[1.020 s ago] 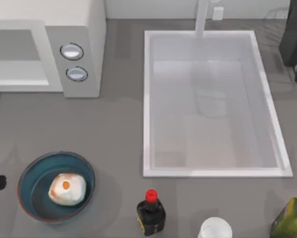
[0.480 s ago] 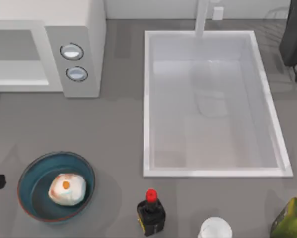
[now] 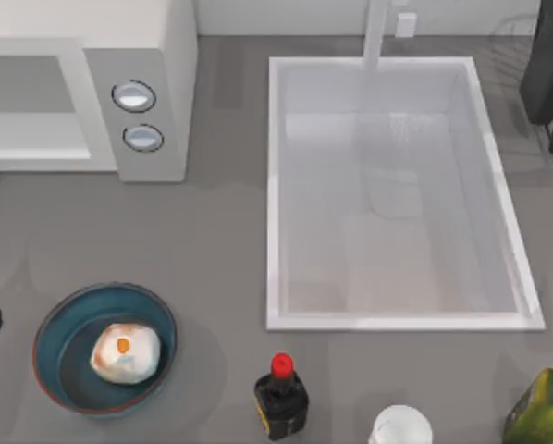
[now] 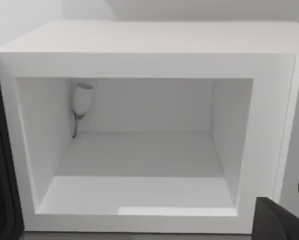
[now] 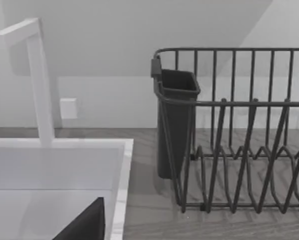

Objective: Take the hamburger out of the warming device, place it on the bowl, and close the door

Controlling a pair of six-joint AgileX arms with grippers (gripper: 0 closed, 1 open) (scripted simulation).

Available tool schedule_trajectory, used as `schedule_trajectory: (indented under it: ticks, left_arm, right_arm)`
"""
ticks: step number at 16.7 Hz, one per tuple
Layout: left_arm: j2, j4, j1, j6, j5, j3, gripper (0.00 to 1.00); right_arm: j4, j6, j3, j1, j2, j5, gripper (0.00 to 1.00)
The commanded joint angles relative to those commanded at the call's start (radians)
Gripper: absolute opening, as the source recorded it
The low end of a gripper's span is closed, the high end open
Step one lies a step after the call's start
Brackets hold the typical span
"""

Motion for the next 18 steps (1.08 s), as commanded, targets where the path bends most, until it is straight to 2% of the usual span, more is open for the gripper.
schedule_trajectory:
  ticks: [4, 9, 14, 18]
  left_arm:
    - [-0.002, -0.004, -0.008, 0.000, -0.006, 0.000, 0.00]
    - [0.014, -0.056, -0.105, 0.000, -0.103, 0.068, 0.00]
    - [0.009, -0.060, -0.106, 0.000, -0.105, 0.071, 0.00]
    - [-0.029, -0.164, -0.144, -0.001, -0.143, 0.129, 0.00]
  right_arm:
    - [0.000, 0.000, 0.000, 0.000, 0.000, 0.000, 1.00]
    - [0.000, 0.000, 0.000, 0.000, 0.000, 0.000, 1.00]
    - [0.000, 0.000, 0.000, 0.000, 0.000, 0.000, 1.00]
    - [0.000, 0.000, 0.000, 0.000, 0.000, 0.000, 1.00]
